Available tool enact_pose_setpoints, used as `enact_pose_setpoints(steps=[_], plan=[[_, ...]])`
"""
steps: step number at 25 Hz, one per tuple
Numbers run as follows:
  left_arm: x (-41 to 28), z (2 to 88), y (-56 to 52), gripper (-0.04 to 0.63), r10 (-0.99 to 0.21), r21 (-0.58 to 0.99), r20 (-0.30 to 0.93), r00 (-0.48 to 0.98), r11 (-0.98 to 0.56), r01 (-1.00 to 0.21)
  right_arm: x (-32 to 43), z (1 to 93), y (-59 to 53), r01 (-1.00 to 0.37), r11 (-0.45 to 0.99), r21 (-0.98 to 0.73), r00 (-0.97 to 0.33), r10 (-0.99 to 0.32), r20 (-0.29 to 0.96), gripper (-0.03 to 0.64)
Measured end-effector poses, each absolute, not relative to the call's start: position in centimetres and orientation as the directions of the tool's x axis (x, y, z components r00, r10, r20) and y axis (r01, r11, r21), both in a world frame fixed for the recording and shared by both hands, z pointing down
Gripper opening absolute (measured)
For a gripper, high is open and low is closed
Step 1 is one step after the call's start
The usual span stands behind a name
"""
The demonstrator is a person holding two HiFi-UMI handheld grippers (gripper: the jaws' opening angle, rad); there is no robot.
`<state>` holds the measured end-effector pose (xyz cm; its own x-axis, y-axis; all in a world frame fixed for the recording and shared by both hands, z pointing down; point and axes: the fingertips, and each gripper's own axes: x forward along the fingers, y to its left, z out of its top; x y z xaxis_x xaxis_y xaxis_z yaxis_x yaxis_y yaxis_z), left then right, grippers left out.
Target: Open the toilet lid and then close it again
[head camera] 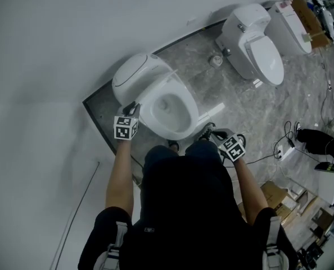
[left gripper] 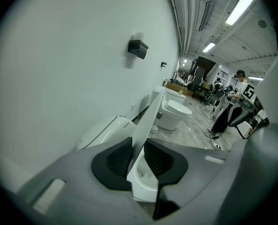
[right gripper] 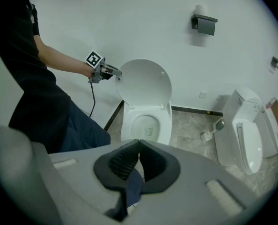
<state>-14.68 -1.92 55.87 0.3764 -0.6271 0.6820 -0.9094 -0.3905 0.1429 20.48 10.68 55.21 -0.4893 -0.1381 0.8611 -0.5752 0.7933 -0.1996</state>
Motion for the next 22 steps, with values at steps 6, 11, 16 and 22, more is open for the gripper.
enact_pose_setpoints(steps=[6,11,16,22], plan=[[-12.9,56.4,0.2,0.084,-0.607,0.155,0.688,0.399,-0.414,-0.897,17.9,54.8,9.4,-0.54,0.814,-0.214,-0.525,-0.128,0.842,0.003],[-11.4,56.9,1.6,0.092,-0.586,0.154,0.699,0.41,-0.436,-0.887,15.4,54.9,8.9,-0.509,0.823,-0.251,-0.564,-0.099,0.82,0.003],[-10.0,58.0,2.8,0.097,-0.561,0.131,0.719,0.41,-0.471,-0.873,12.5,54.5,7.3,-0.489,0.823,-0.29,-0.622,-0.096,0.777,0.005],[-8.1,58.5,3.9,0.101,-0.536,0.096,0.752,0.383,-0.486,-0.869,10.5,53.9,4.4,-0.519,0.77,-0.371,-0.684,-0.114,0.72,0.039]])
